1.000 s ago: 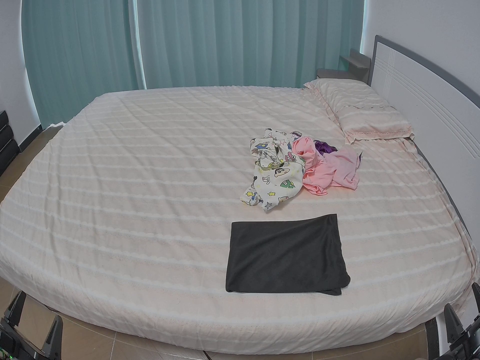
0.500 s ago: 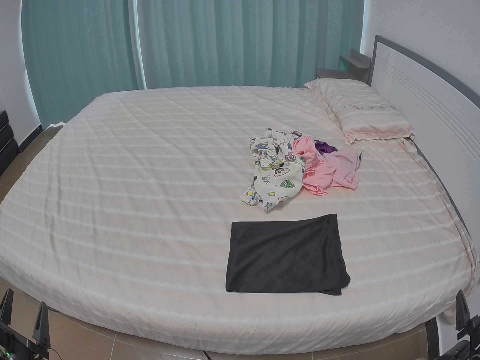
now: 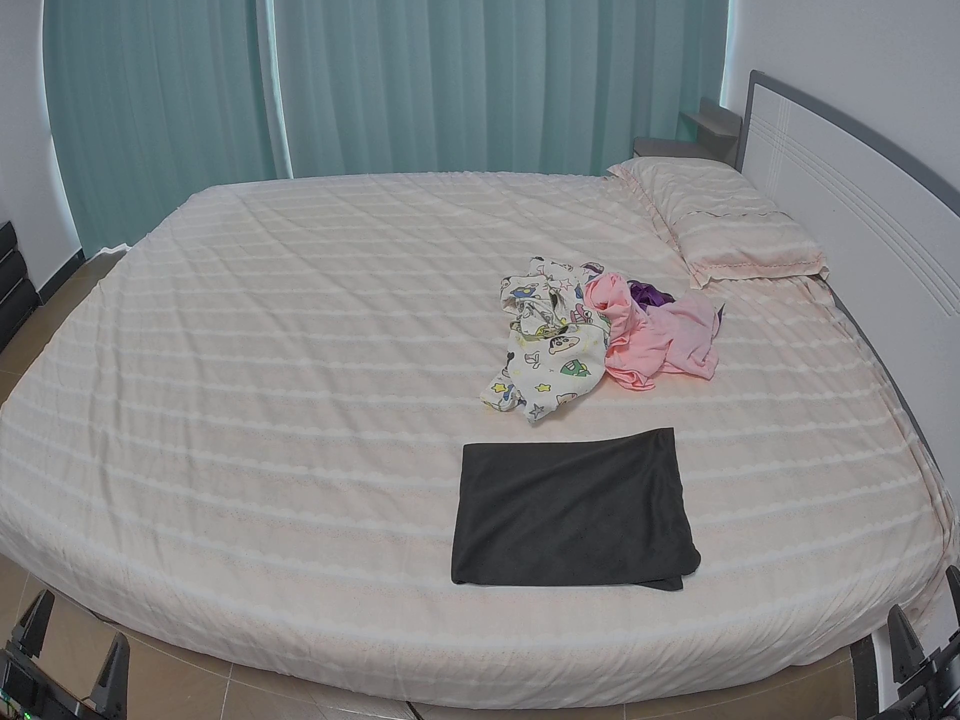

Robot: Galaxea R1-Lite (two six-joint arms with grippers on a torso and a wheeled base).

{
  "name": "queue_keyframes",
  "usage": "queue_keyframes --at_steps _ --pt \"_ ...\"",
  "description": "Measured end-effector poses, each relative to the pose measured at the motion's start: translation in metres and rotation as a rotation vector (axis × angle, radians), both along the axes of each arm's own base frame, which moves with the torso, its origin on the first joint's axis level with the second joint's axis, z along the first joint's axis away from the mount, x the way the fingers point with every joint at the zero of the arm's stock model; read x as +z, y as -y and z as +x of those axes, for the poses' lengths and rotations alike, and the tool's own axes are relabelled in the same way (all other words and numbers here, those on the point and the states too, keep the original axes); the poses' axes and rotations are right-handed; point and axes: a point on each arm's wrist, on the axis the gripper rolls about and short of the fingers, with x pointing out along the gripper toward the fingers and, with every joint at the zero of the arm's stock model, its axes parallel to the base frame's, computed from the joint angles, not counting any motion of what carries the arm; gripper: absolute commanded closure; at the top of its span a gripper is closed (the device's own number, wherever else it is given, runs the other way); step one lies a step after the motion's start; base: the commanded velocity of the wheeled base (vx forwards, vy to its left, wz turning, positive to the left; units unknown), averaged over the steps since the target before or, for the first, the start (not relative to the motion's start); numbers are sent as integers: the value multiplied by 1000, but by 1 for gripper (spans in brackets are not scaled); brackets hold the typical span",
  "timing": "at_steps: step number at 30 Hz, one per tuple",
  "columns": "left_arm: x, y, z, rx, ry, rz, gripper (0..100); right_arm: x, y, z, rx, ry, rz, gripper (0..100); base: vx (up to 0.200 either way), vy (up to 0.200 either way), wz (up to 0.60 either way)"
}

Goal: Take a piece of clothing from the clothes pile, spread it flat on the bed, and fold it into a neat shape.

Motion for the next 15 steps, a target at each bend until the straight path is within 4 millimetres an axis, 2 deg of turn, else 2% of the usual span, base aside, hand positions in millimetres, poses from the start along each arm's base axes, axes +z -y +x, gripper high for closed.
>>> queue_keyframes --at_steps 15 --pt "0 0 0 18 -4 -16 0 1 0 0 4 6 2 0 0 0 0"
